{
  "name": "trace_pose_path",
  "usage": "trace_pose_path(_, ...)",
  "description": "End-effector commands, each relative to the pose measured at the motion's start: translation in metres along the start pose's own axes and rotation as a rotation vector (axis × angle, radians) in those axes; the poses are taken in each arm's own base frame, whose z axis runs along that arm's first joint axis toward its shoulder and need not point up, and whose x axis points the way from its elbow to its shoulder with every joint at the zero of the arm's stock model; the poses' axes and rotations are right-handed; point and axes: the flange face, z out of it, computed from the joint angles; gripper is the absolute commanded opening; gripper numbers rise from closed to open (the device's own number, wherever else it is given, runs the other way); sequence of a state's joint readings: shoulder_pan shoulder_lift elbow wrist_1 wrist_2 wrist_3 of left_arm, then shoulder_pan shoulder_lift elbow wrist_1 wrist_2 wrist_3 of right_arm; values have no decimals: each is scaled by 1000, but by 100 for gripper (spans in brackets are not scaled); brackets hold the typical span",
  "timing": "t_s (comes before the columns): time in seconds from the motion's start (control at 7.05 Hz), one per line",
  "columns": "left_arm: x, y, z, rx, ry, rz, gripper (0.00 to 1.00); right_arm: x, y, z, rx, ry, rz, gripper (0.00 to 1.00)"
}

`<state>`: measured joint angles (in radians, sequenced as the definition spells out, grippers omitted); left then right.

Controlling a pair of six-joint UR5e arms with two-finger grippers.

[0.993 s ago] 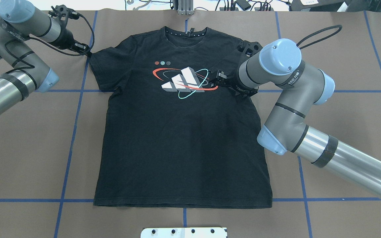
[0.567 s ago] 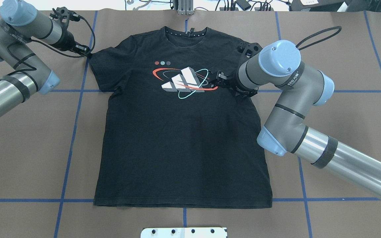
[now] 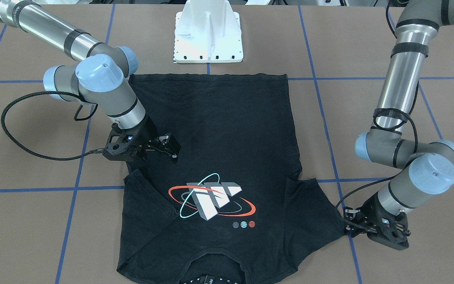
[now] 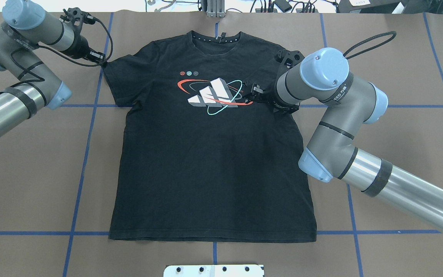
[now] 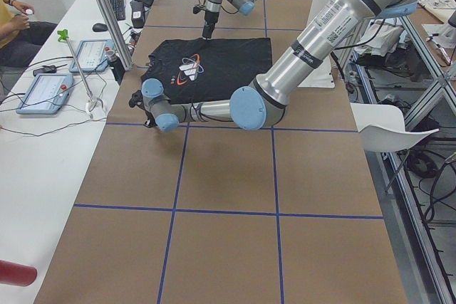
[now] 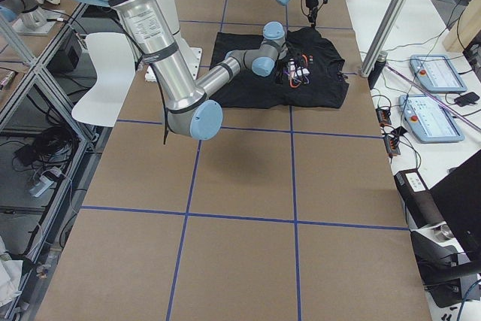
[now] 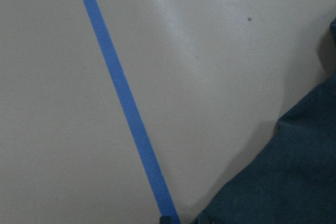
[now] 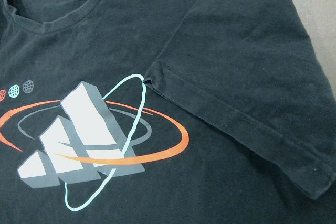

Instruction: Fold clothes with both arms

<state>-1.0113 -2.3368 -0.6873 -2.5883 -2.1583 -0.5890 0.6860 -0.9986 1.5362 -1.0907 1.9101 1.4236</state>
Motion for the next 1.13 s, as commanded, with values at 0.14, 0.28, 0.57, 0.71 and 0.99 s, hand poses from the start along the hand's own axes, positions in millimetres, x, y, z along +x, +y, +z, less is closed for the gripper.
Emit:
trace_pose_path(0.14, 2, -2, -1, 4, 3, 4, 0, 1, 1, 2, -3, 3, 0, 100)
trace_pose_path(0.28, 8, -7, -5, 10, 13, 1, 0, 1, 2, 3, -5, 3, 0, 100)
trace_pose_path(0.57, 40, -24, -32, 68, 63, -33, 0, -3, 2, -1, -11, -5, -2, 100)
trace_pose_path(0.71, 55, -26, -43, 91, 88, -56, 0, -3, 2, -3, -14, -9, -4, 100)
trace_pose_path(0.99, 109, -27, -42, 92, 152, -127, 0, 5, 1, -6, -19, -5, 1, 100)
